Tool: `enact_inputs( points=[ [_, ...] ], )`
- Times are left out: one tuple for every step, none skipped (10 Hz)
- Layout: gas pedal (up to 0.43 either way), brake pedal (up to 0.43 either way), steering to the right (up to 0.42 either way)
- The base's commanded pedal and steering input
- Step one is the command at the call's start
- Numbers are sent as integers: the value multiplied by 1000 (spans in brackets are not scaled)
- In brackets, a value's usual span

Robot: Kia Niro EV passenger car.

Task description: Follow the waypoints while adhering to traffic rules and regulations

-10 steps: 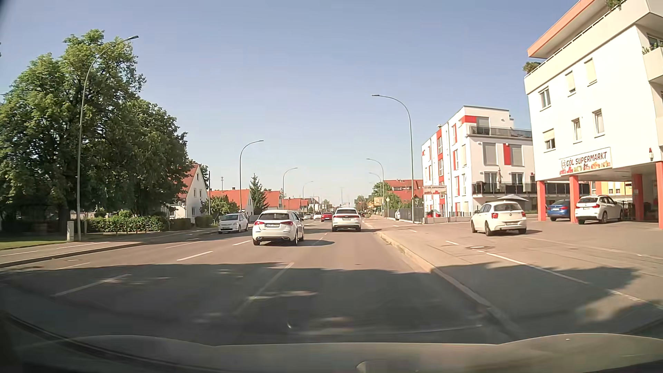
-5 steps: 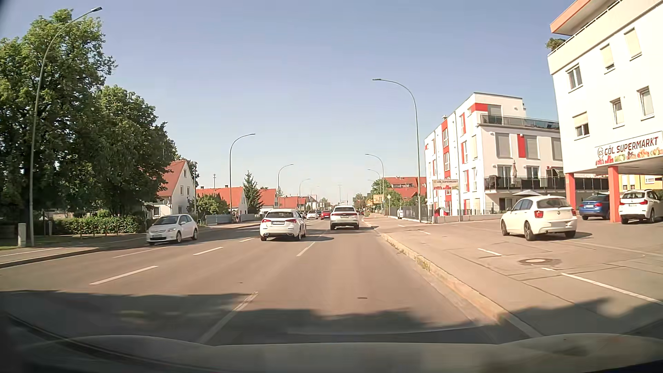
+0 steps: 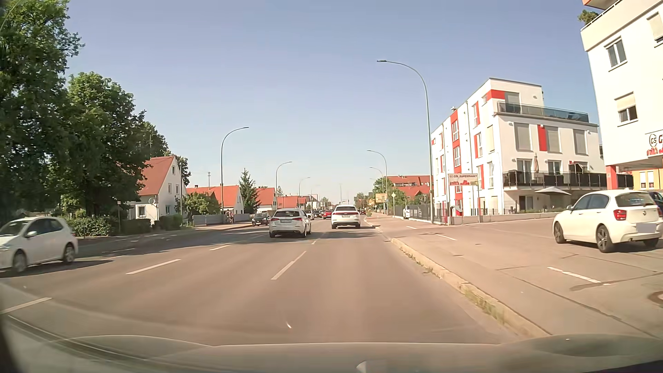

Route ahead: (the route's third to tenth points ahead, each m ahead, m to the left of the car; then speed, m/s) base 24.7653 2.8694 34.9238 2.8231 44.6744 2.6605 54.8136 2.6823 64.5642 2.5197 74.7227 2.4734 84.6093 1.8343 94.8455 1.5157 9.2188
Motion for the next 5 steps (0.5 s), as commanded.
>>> enact_inputs(
  points=[
    [138,0,-5],
    [138,0,-5],
    [138,0,-5],
    [130,0,-5],
    [130,0,-4]
  ],
)
